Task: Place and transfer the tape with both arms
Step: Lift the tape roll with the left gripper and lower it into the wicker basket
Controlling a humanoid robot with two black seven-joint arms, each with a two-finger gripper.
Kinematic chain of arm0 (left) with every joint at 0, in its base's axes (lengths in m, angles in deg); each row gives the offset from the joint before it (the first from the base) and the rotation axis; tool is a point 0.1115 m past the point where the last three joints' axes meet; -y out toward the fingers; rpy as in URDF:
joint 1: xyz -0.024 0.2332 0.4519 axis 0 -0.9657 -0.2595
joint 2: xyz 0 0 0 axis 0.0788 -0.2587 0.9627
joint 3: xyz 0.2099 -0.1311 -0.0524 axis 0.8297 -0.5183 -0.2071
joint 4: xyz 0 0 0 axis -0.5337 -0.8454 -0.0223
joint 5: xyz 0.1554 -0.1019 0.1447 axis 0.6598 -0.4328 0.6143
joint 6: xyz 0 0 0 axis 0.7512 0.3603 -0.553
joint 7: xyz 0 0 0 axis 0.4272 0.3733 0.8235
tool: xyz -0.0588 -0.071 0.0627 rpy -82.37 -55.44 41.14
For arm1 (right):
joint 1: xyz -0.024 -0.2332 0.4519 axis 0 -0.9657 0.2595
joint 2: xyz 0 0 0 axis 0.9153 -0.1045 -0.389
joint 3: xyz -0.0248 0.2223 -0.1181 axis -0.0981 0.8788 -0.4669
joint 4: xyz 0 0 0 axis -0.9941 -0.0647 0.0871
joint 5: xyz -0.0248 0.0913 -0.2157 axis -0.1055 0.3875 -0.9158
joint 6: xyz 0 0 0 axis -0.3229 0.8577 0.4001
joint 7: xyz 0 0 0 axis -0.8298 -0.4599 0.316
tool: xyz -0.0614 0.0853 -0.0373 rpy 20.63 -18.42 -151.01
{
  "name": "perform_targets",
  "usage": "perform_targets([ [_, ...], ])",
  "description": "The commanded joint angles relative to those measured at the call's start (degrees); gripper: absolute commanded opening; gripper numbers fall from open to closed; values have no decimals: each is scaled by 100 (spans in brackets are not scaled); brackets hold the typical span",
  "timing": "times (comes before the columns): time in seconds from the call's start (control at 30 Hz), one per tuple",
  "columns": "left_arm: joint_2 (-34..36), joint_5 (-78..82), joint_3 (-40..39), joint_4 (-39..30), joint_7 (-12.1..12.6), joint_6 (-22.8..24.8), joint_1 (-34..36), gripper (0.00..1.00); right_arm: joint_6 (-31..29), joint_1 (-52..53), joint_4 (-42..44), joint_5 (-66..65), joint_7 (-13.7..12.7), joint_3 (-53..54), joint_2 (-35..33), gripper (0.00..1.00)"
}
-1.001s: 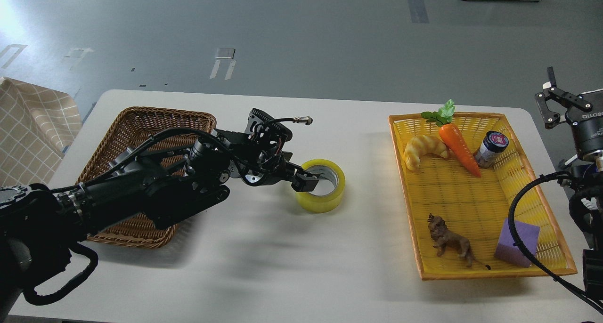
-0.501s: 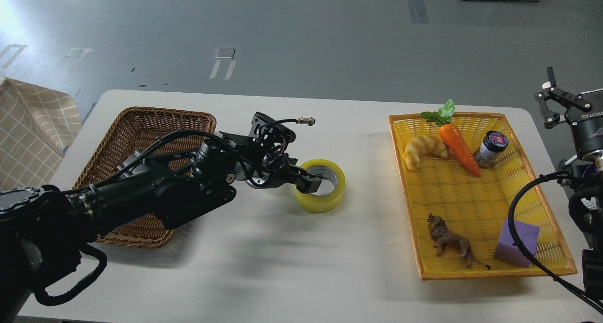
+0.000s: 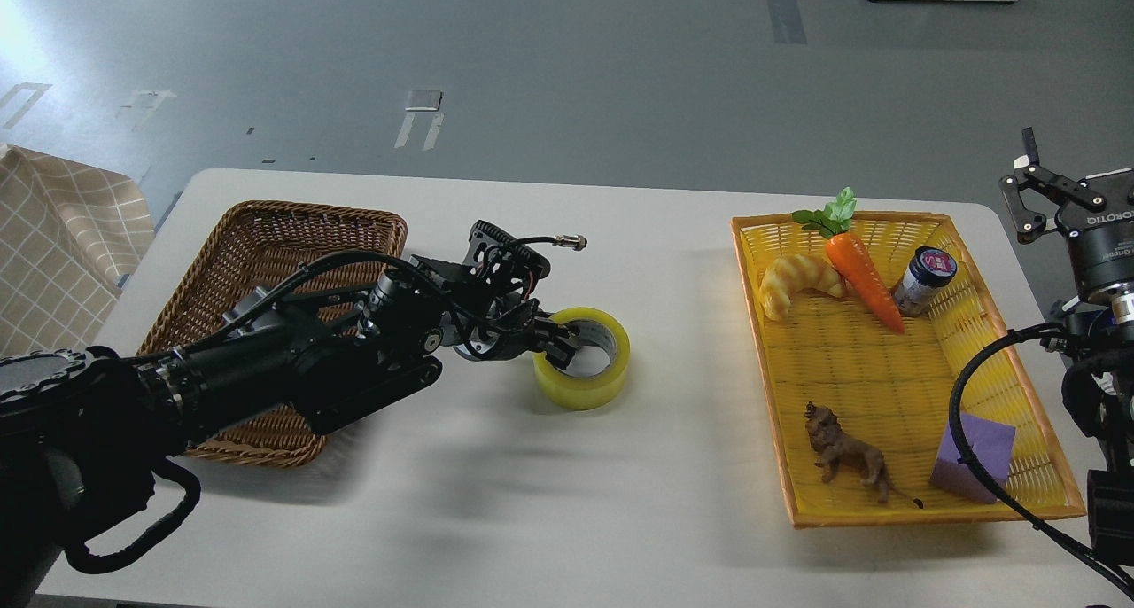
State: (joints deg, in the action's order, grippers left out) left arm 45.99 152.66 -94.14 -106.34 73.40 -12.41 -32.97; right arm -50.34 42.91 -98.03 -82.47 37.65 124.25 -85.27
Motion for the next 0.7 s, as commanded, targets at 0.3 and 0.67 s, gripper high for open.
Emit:
perform_targets([
  [0.3,823,-334,-29,-803,171,164,1181,0,0,0,-9,2,1,0,5,100],
  [0.67,2441,-397,-3,-892,-602,164,1314,0,0,-9,0,2,1,9,4,100],
])
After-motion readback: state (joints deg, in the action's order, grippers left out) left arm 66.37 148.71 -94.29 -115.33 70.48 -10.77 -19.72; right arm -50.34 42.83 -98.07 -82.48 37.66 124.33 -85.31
